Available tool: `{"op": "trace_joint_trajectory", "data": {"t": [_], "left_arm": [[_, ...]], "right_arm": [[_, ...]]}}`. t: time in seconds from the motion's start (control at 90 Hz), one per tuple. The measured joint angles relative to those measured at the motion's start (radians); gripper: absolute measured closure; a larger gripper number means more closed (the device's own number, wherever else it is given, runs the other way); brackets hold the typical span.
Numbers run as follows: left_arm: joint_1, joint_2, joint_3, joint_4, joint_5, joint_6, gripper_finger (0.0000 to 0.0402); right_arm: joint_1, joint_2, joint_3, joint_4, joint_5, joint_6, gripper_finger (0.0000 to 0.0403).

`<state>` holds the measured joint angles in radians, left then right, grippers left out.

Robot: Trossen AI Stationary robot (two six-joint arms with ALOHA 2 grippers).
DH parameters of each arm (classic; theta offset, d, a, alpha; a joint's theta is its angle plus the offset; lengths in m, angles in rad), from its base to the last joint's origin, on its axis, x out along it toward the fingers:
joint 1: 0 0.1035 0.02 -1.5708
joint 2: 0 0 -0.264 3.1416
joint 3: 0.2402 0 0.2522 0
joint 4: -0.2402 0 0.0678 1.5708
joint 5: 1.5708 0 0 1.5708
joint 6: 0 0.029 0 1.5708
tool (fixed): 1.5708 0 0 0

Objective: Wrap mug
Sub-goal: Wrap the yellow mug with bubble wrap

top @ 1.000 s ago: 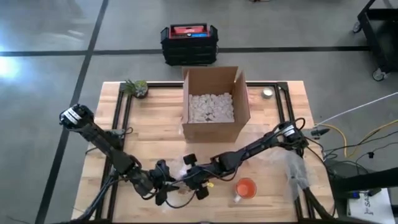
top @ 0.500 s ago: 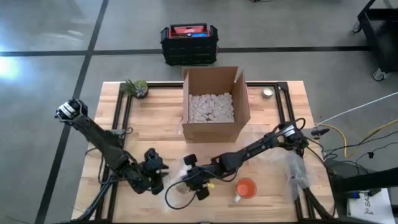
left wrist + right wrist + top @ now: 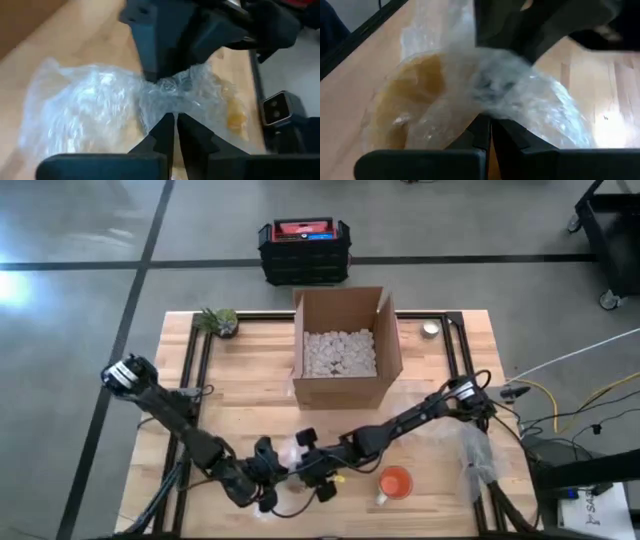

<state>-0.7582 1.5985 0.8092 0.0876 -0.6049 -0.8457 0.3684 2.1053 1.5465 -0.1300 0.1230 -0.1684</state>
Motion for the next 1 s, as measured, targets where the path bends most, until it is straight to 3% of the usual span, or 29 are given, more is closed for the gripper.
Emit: {"op": "trace_joint_trajectory", "data": {"t": [0.267, 0.4, 0.511, 0.811, 1.0], "left_arm": [[0.002, 0.011, 0.001, 0.006, 0.002, 0.016, 0.04], [0.003, 0.002, 0.0, 0.001, 0.004, 0.025, 0.04], [0.002, 0.002, -0.001, 0.002, -0.005, 0.025, 0.0399], [0.004, -0.014, -0.004, 0.016, -0.002, 0.028, 0.04], [0.003, -0.082, 0.038, -0.09, 0.001, 0.032, 0.04]], "right_arm": [[0.002, -0.124, -0.004, -0.168, 0.012, 0.033, 0.0401], [0.006, -0.144, -0.002, -0.066, 0.009, 0.079, 0.0401], [0.009, -0.108, 0.002, 0.042, -0.025, 0.096, 0.0401], [0.011, -0.004, 0.003, -0.061, -0.044, 0.208, 0.0401], [0.017, 0.0, 0.003, -0.056, -0.041, 0.21, 0.0401]]}}
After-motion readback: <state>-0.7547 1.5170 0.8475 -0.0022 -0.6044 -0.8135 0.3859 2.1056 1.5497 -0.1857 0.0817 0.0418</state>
